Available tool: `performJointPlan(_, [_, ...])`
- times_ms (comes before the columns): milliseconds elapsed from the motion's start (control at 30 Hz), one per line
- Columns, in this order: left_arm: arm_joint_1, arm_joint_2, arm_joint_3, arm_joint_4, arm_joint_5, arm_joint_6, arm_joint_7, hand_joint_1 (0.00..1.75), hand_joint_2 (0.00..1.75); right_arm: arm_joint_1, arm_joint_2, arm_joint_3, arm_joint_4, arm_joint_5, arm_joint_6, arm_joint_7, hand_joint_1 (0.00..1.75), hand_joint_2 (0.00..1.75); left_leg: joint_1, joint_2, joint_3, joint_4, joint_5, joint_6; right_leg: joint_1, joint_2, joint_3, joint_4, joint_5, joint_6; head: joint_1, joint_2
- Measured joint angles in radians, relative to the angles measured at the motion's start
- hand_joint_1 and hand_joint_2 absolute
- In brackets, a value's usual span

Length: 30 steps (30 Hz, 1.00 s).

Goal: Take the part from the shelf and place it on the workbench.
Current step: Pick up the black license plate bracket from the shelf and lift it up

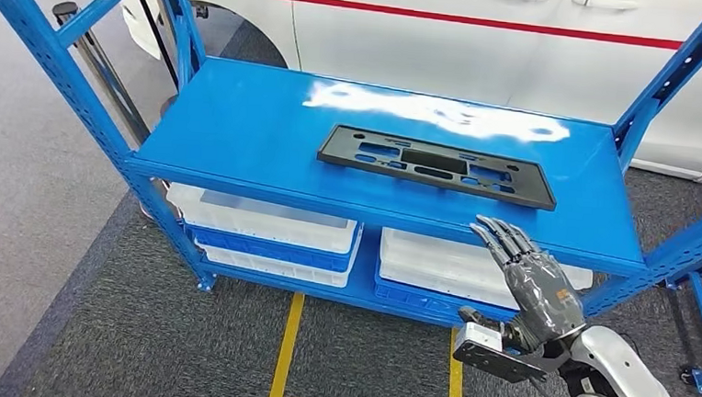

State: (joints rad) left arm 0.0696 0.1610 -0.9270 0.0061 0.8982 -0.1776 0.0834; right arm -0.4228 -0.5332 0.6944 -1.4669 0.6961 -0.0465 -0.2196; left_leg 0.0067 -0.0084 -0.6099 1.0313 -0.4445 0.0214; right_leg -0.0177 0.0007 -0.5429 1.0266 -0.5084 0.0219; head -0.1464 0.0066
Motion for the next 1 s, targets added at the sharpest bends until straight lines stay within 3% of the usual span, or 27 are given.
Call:
performJointPlan(67, [0.000,0.000,0.000,0.000,-0.001,-0.001,0.000,0.00,0.00,-0.004,0.005,0.000,0.002,-0.010,0.008,0.004,0.00,0.00,0.003,0.000,0.011,-0.009,-0.003,0.013,-0.002,0.000,-0.016,0.041,-0.024,0.007,0.000,0.000])
performJointPlan(167, [-0.002,0.000,0.000,0.000,-0.005,-0.004,0.003,0.00,0.00,-0.009,0.032,0.002,0.012,-0.033,0.032,0.019,0.00,0.00,-0.001,0.001,0.023,-0.012,-0.013,0.027,-0.002,0.000,-0.126,0.231,-0.095,0.010,0.000,0.000])
performJointPlan(200, [-0.003,0.000,0.000,0.000,-0.008,-0.006,0.003,0.00,0.00,-0.010,0.048,0.005,0.016,-0.040,0.041,0.025,0.00,0.00,-0.003,0.001,0.028,-0.012,-0.017,0.029,-0.002,0.000,-0.159,0.276,-0.098,0.009,0.000,0.000])
performJointPlan(233, [-0.004,0.000,0.000,0.000,-0.012,-0.008,0.003,0.00,0.00,-0.012,0.065,0.010,0.022,-0.044,0.048,0.031,0.00,0.00,-0.005,0.001,0.035,-0.011,-0.023,0.030,-0.002,-0.001,-0.174,0.284,-0.079,0.006,0.000,0.000])
performJointPlan(267, [-0.005,-0.001,0.000,0.000,-0.014,-0.011,0.003,0.00,0.00,-0.016,0.082,0.014,0.027,-0.047,0.053,0.037,0.00,0.00,-0.008,0.000,0.045,-0.011,-0.030,0.030,0.000,0.000,-0.169,0.253,-0.041,0.001,0.000,0.000])
performJointPlan(333, [-0.006,-0.003,0.000,0.000,-0.017,-0.014,0.002,0.00,0.00,-0.029,0.111,0.022,0.036,-0.051,0.059,0.045,0.00,0.00,-0.011,-0.001,0.064,-0.012,-0.044,0.027,0.008,0.000,-0.125,0.130,0.046,-0.016,0.000,0.000])
performJointPlan(400, [-0.008,-0.007,0.000,0.000,-0.018,-0.015,-0.001,0.00,0.00,-0.043,0.136,0.030,0.044,-0.052,0.063,0.051,0.00,0.00,-0.013,-0.002,0.072,-0.012,-0.055,0.020,0.018,-0.001,-0.087,0.038,0.075,-0.029,0.000,0.000])
performJointPlan(467, [-0.009,-0.009,0.001,0.000,-0.018,-0.015,-0.006,0.00,0.00,-0.053,0.156,0.038,0.052,-0.052,0.064,0.056,0.00,0.00,-0.011,-0.001,0.074,-0.015,-0.060,0.009,0.024,-0.001,-0.075,0.013,0.064,-0.034,0.000,0.000])
performJointPlan(567, [-0.010,-0.008,0.001,0.000,-0.018,-0.015,-0.013,0.00,0.00,-0.061,0.176,0.046,0.058,-0.050,0.061,0.061,0.00,0.00,-0.011,0.001,0.072,0.011,-0.081,-0.008,0.011,-0.001,-0.047,-0.013,0.059,-0.042,-0.001,0.000])
performJointPlan(600, [-0.010,-0.008,0.001,0.000,-0.018,-0.015,-0.014,0.00,0.00,-0.063,0.181,0.048,0.060,-0.049,0.060,0.063,0.00,0.00,-0.009,0.002,0.051,0.055,-0.099,-0.013,0.007,-0.002,-0.034,-0.021,0.057,-0.045,-0.001,0.000])
performJointPlan(667, [-0.009,-0.008,0.001,0.000,-0.018,-0.016,-0.015,0.00,0.00,-0.064,0.187,0.051,0.065,-0.047,0.056,0.065,0.00,0.00,-0.001,0.002,-0.029,0.186,-0.140,-0.024,0.006,-0.004,-0.016,-0.025,0.045,-0.049,-0.002,0.000])
performJointPlan(700, [-0.008,-0.008,0.001,0.000,-0.018,-0.015,-0.015,0.00,0.00,-0.063,0.189,0.053,0.068,-0.046,0.052,0.066,0.00,0.00,0.003,0.002,-0.069,0.239,-0.146,-0.029,0.006,-0.004,-0.008,-0.025,0.038,-0.049,-0.002,0.000])
performJointPlan(733, [-0.008,-0.009,0.001,0.000,-0.018,-0.015,-0.015,0.00,0.00,-0.061,0.191,0.056,0.072,-0.045,0.048,0.067,0.00,0.00,0.008,0.002,-0.095,0.258,-0.130,-0.034,0.005,-0.004,0.003,-0.025,0.029,-0.048,-0.002,0.000])
performJointPlan(767, [-0.006,-0.009,0.002,0.000,-0.018,-0.015,-0.015,0.00,0.00,-0.059,0.193,0.057,0.075,-0.044,0.044,0.067,0.00,0.00,0.012,0.003,-0.100,0.237,-0.093,-0.038,0.003,-0.002,0.015,-0.025,0.019,-0.045,-0.002,0.000])
performJointPlan(833, [-0.002,-0.009,0.002,0.000,-0.018,-0.014,-0.017,0.00,0.00,-0.057,0.194,0.059,0.080,-0.042,0.033,0.068,0.00,0.00,0.018,0.003,-0.065,0.118,0.003,-0.044,-0.003,0.000,0.042,-0.023,-0.004,-0.034,-0.002,0.000])
performJointPlan(867, [0.000,-0.009,0.002,0.000,-0.019,-0.014,-0.020,0.00,0.00,-0.057,0.194,0.058,0.082,-0.041,0.027,0.069,0.00,0.00,0.017,0.003,-0.041,0.061,0.029,-0.044,-0.002,0.001,0.051,-0.021,-0.016,-0.027,-0.002,0.000])
performJointPlan(933, [0.001,-0.010,0.002,0.000,-0.022,-0.013,-0.030,0.00,0.00,-0.056,0.194,0.053,0.085,-0.038,0.017,0.072,0.00,0.00,0.013,0.002,-0.016,0.010,0.030,-0.032,0.000,0.002,0.059,-0.020,-0.029,-0.012,-0.001,0.000])
performJointPlan(1000, [0.003,-0.011,0.003,0.000,-0.027,-0.013,-0.041,0.00,0.00,-0.055,0.194,0.044,0.086,-0.034,0.010,0.075,0.00,0.87,0.011,0.002,-0.010,0.002,0.015,-0.012,0.001,0.002,0.064,-0.018,-0.030,-0.002,0.000,0.000])
